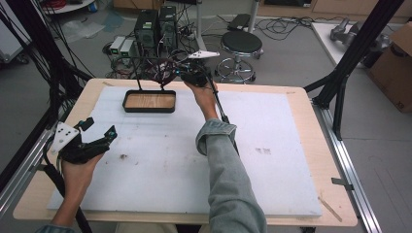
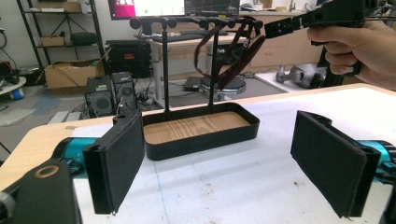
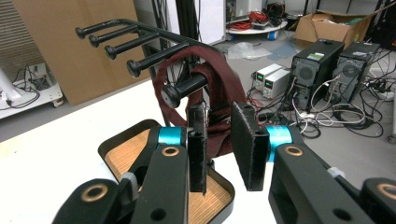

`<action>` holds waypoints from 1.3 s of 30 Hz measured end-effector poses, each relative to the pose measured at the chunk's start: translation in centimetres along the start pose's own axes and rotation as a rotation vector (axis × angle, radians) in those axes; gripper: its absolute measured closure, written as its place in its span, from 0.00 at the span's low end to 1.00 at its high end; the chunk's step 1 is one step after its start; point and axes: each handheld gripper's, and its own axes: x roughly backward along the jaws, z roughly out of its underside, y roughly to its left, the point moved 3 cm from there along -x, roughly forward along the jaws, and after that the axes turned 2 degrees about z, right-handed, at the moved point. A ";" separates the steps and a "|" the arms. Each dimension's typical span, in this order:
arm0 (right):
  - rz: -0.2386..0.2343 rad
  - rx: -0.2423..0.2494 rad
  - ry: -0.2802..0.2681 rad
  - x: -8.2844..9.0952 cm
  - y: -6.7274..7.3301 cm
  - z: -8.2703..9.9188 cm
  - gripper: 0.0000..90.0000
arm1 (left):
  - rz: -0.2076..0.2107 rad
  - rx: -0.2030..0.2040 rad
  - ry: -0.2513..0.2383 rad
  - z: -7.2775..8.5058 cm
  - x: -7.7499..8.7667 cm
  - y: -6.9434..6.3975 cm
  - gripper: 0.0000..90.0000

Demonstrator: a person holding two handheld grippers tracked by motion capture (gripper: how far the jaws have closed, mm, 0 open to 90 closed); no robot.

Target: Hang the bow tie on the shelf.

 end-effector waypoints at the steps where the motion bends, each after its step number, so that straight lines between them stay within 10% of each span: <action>1: 0.001 -0.001 0.001 0.0 0.0 0.0 0.84 | 0.000 -0.002 0.001 0.0 0.0 0.0 0.20; 19: 0.014 0.001 -0.047 2.7 -0.8 -1.1 0.74 | 0.009 -0.006 0.006 0.1 -0.4 -0.3 0.20; 39: 0.088 0.028 -0.151 11.4 -3.7 -1.4 0.52 | 0.029 -0.016 0.022 0.3 -1.3 -1.1 0.20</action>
